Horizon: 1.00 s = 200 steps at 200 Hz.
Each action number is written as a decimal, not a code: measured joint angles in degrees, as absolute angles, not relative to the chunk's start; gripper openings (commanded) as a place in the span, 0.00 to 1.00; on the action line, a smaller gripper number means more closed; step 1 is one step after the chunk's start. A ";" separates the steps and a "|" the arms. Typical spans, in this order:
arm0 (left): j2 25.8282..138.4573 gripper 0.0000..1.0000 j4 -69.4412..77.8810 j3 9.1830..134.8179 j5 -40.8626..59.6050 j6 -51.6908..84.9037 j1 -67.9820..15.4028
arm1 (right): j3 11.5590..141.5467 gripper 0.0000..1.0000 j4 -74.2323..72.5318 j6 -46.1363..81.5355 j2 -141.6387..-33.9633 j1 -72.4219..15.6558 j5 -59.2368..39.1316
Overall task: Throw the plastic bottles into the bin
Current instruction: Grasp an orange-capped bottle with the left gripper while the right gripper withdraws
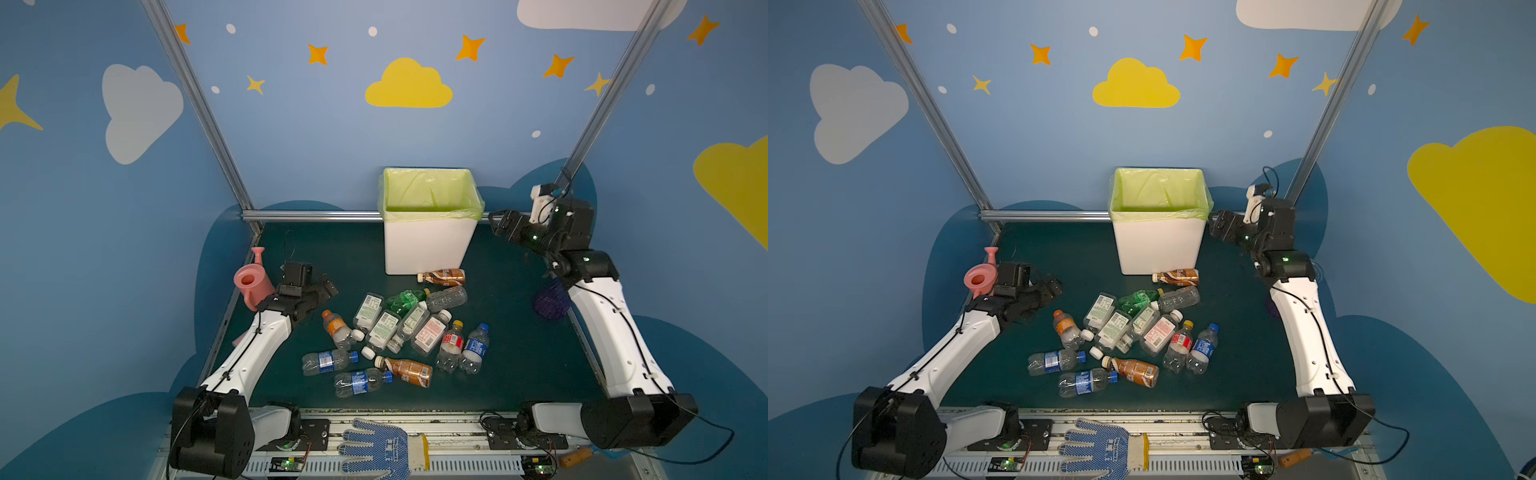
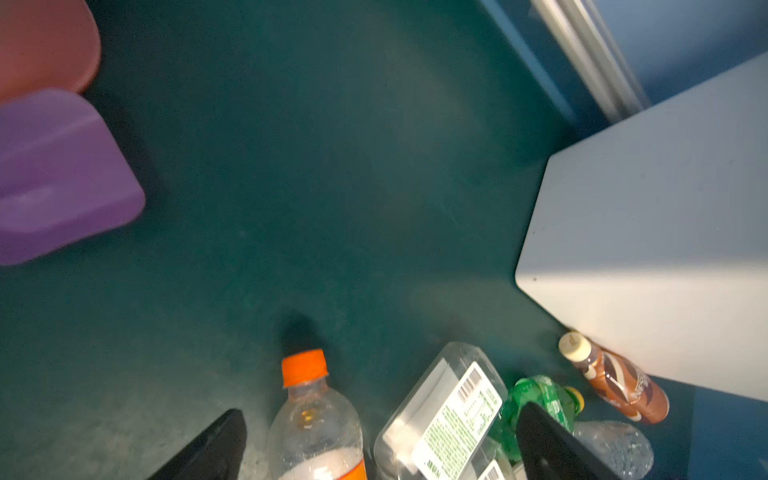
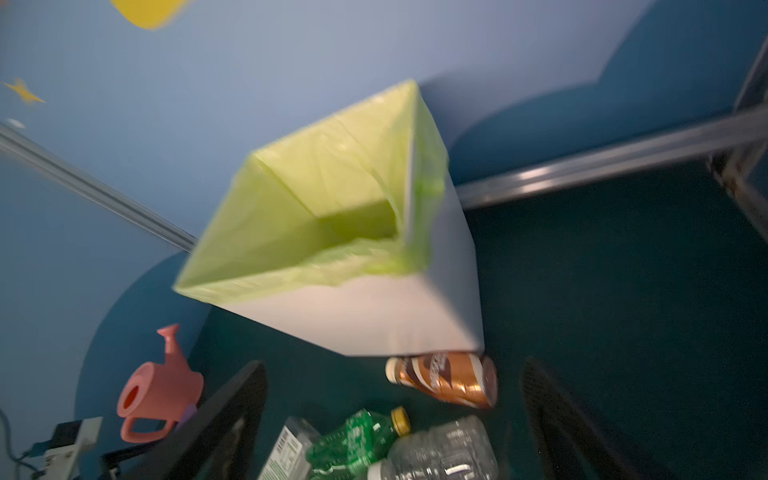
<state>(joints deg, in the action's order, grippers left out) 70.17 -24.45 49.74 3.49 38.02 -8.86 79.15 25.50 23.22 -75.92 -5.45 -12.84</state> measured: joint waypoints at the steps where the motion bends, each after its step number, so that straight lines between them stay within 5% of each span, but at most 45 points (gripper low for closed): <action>1: 70.17 1.00 -24.62 49.69 3.53 38.11 -9.02 | 78.30 0.95 25.67 23.27 -75.90 -5.34 -12.84; 64: 69.58 0.98 -30.65 46.17 6.61 41.95 -13.06 | 57.71 0.95 27.49 26.24 -65.17 -1.19 -11.60; 200: 77.69 0.75 -25.43 41.89 14.74 44.80 -13.15 | 54.85 0.95 27.16 28.16 -62.85 1.08 -11.42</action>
<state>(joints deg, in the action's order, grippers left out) 77.69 -25.43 41.89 14.74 44.80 -13.15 54.85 27.16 28.16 -62.85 1.08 -11.42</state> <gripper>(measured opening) 0.771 0.953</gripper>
